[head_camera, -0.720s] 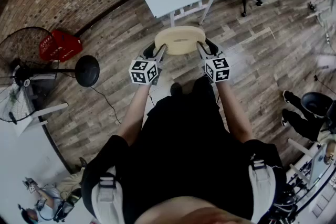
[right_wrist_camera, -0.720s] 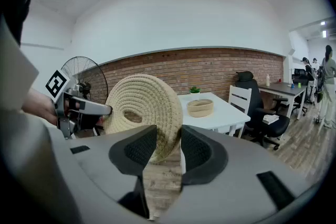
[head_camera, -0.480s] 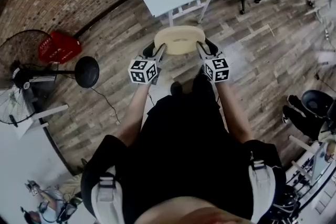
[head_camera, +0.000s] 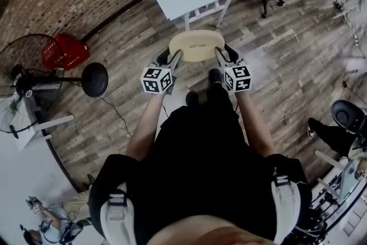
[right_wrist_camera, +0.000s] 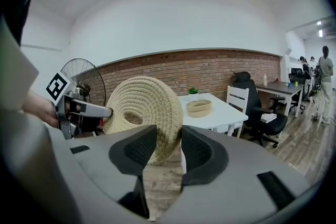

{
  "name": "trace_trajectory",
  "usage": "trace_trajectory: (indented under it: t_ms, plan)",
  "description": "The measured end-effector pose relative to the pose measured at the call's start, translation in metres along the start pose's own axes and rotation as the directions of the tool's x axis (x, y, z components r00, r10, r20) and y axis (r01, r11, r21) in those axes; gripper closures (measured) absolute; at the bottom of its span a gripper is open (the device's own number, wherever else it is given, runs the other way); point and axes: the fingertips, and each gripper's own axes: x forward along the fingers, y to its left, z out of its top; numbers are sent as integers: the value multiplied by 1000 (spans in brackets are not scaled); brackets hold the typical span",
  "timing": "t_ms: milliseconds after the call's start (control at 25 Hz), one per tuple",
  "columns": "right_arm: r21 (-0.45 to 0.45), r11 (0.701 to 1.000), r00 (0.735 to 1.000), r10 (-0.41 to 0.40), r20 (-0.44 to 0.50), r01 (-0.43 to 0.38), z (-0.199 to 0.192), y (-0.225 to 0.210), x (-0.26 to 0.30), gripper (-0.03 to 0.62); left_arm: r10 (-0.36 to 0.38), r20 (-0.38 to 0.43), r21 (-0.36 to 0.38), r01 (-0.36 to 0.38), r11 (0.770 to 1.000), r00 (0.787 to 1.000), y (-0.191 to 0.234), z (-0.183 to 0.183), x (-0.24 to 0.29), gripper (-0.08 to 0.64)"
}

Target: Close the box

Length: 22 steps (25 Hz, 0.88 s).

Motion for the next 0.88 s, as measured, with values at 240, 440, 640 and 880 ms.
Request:
trace_trajectory:
  t_ms: [240, 440, 640, 880]
  plan:
    - [22, 1000, 1000, 12, -7, -12, 0, -2, 8, 448, 12, -10, -9, -12, 1000, 1000, 5, -1, 2, 385]
    - [67, 998, 1000, 17, -15, -16, -2, -9, 19, 448, 17, -12, -4, -17, 1000, 1000, 9, 2, 11, 385]
    - [76, 997, 999, 29, -13, -28, 2, -23, 29, 448, 29, -12, 1, -29, 1000, 999, 11, 10, 25, 385]
    - [71, 996, 998, 62, -15, -61, 14, -33, 54, 448, 64, -12, -11, -65, 998, 998, 24, 22, 39, 385]
